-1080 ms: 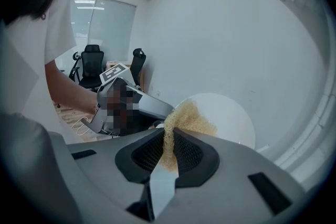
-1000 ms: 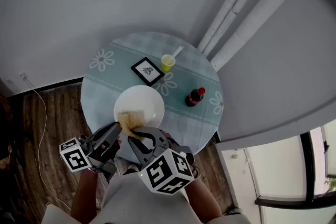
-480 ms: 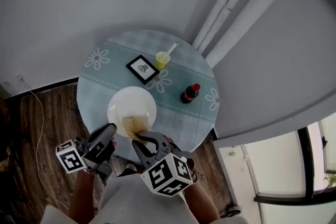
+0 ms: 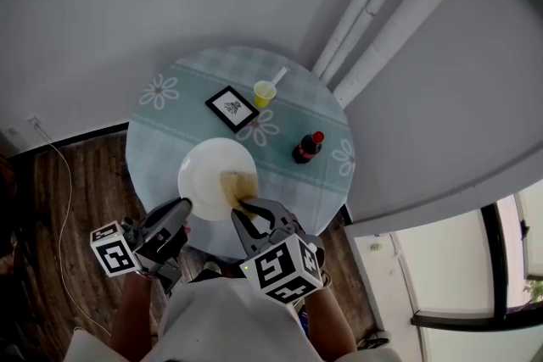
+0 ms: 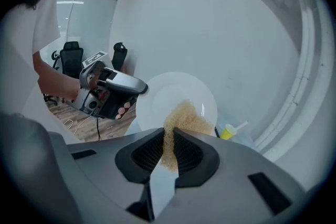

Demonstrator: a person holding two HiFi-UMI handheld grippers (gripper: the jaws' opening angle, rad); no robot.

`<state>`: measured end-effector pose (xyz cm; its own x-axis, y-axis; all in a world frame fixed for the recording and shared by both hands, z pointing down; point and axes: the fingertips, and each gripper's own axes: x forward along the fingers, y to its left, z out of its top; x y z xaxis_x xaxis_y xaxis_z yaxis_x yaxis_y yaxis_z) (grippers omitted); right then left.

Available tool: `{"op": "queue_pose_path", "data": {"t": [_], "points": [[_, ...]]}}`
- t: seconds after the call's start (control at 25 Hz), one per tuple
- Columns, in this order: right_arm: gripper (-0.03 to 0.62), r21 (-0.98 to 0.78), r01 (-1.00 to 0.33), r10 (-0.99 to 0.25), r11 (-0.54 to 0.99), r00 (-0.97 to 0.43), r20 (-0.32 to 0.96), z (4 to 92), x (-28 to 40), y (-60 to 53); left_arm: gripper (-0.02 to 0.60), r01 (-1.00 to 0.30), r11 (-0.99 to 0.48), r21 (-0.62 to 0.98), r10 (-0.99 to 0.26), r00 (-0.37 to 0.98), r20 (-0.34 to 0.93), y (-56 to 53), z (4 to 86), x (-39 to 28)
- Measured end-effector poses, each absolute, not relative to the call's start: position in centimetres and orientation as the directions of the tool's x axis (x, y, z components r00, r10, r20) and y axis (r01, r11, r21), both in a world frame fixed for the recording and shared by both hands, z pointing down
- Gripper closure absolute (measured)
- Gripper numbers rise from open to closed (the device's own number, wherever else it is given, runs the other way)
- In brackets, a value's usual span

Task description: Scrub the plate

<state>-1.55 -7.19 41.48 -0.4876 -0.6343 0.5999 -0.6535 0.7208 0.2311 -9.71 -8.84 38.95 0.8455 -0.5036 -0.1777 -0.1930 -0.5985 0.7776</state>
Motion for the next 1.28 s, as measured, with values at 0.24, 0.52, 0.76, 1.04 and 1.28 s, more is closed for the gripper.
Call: {"op": "queue_pose_path", "data": {"t": [0.24, 0.52, 0.76, 1.04, 1.28], "points": [[0.533, 0.259, -0.686, -0.684, 0.680, -0.465, 0.562, 40.0, -0.4, -8.6, 0.560, -0.195, -0.618, 0.762, -0.477, 0.863, -0.166, -8.2, 38.5, -8.8], [0.533, 0.278, -0.690, -0.706, 0.669, -0.471, 0.529, 38.7, -0.4, -9.6, 0.560, -0.170, -0.641, 0.748, -0.435, 0.884, -0.172, -7.9, 38.0, -7.4], [0.533, 0.296, -0.649, -0.688, 0.701, -0.506, 0.520, 37.9, -1.6, -9.6, 0.560, -0.162, -0.642, 0.750, -0.424, 0.890, -0.171, -8.1, 38.0, -6.7], [0.533, 0.289, -0.596, -0.644, 0.749, -0.552, 0.530, 38.3, -3.3, -8.7, 0.560, -0.177, -0.637, 0.751, -0.437, 0.885, -0.162, -8.9, 38.4, -6.0], [0.533, 0.269, -0.553, -0.595, 0.789, -0.575, 0.562, 39.4, -4.5, -8.1, 0.560, -0.174, -0.609, 0.774, -0.470, 0.865, -0.175, -9.9, 39.0, -6.7]]}}
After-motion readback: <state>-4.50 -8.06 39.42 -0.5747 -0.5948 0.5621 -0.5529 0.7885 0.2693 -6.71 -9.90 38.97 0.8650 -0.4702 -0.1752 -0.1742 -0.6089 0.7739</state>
